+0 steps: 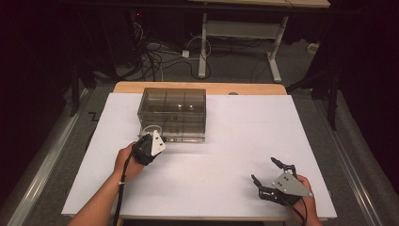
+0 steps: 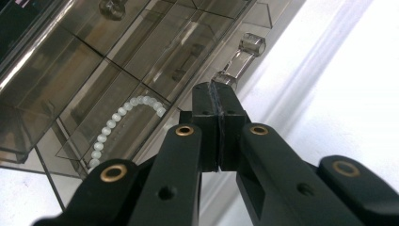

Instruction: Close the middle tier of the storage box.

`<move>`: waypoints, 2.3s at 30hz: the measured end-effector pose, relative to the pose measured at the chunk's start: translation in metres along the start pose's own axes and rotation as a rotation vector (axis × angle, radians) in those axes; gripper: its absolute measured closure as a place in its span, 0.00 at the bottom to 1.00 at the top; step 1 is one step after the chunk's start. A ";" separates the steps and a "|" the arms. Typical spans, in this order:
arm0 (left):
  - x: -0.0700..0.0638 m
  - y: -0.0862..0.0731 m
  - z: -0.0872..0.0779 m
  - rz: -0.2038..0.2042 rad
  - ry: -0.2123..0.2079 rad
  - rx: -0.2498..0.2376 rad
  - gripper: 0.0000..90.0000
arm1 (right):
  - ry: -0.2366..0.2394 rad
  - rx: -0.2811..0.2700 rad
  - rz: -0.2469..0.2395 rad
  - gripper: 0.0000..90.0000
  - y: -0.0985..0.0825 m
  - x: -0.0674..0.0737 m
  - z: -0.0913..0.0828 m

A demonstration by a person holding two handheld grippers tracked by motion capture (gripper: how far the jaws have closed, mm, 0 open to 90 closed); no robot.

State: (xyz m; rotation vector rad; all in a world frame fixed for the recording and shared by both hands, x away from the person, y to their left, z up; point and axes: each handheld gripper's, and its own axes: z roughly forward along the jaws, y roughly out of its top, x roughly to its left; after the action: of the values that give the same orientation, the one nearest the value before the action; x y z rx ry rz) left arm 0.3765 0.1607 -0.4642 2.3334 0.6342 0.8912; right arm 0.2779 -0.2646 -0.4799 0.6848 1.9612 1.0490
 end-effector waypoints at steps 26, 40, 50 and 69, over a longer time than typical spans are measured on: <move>0.022 0.006 0.019 -0.068 0.003 -0.019 0.97 | 0.012 0.000 0.040 0.19 0.000 -0.002 -0.001; 0.026 0.007 0.026 -0.084 0.015 -0.015 0.97 | 0.015 -0.007 0.025 0.19 0.002 -0.001 -0.003; 0.028 0.008 0.029 -0.075 0.029 -0.016 0.97 | 0.018 0.002 0.018 0.19 0.001 0.000 -0.002; 0.031 0.014 0.034 -0.086 0.043 -0.012 0.97 | 0.014 0.002 0.006 0.19 0.002 0.001 -0.002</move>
State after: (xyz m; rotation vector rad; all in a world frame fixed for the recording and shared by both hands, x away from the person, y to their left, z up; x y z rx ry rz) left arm 0.4243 0.1582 -0.4627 2.2637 0.7392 0.9062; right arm 0.2763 -0.2637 -0.4779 0.6866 1.9739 1.0577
